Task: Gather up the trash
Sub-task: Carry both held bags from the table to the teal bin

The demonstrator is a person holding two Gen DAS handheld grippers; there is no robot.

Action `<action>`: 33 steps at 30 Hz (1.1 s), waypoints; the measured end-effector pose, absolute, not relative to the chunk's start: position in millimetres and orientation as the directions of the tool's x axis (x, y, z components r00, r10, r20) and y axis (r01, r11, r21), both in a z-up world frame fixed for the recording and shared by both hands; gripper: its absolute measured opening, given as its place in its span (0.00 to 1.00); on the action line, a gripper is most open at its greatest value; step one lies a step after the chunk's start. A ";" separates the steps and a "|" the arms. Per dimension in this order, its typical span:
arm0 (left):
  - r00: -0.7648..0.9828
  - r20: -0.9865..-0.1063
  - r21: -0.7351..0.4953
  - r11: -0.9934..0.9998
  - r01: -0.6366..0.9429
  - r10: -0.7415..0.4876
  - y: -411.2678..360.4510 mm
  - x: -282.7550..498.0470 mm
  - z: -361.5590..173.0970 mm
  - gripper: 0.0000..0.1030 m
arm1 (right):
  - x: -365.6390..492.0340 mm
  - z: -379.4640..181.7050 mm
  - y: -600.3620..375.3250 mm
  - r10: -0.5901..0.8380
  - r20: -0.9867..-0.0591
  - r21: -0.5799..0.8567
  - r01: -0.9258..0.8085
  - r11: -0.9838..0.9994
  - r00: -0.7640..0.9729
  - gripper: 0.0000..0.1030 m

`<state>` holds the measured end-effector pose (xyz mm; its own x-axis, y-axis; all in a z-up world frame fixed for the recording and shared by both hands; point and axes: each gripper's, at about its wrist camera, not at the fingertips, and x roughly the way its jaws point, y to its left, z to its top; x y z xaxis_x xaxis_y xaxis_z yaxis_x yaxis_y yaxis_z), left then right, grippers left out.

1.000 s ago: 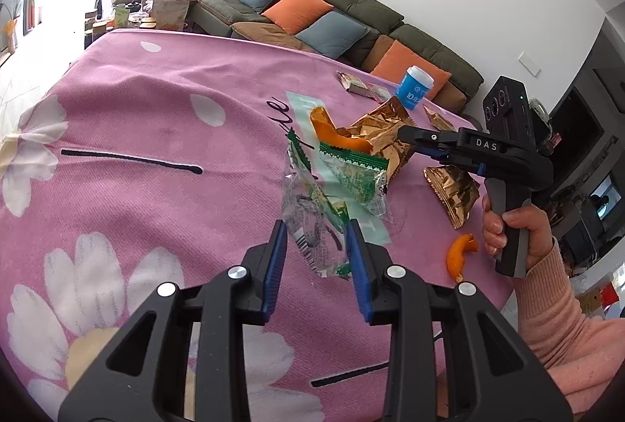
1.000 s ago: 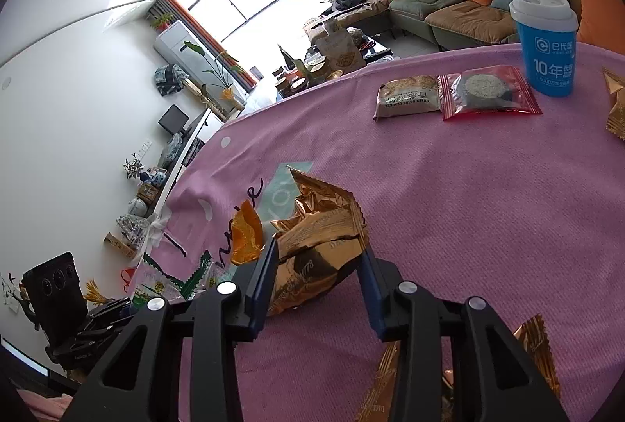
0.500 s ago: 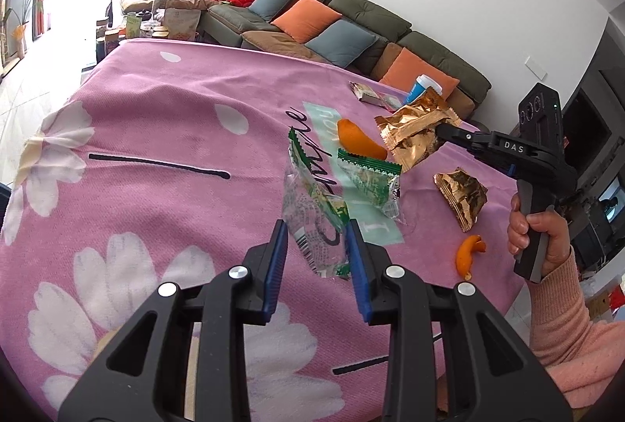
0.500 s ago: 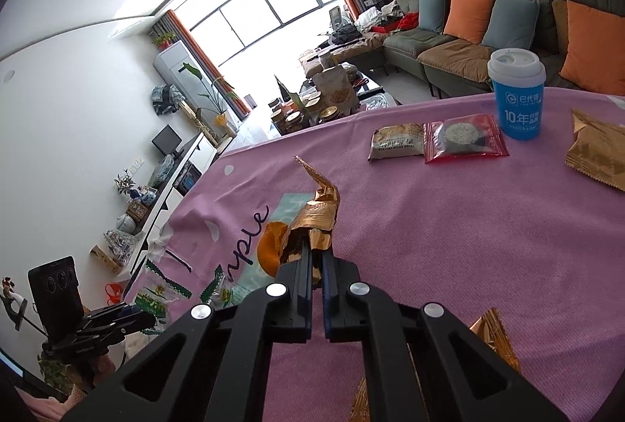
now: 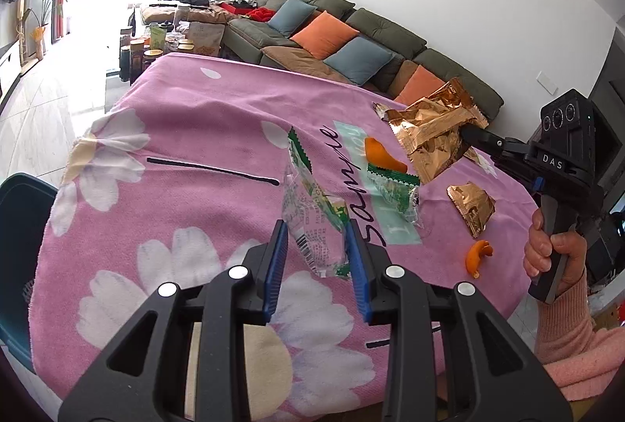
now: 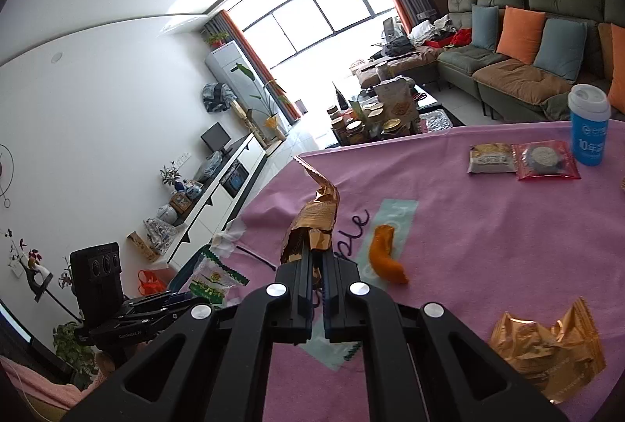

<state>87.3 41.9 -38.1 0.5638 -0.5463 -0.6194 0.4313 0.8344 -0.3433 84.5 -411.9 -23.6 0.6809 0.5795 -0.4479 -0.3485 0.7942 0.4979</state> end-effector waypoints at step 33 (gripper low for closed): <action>0.759 -0.623 -0.331 0.943 -0.034 -0.191 259.5 65.3 -36.9 0.30 | 138.9 -22.3 -158.2 0.813 -0.498 0.504 -0.662 0.554 0.301 0.03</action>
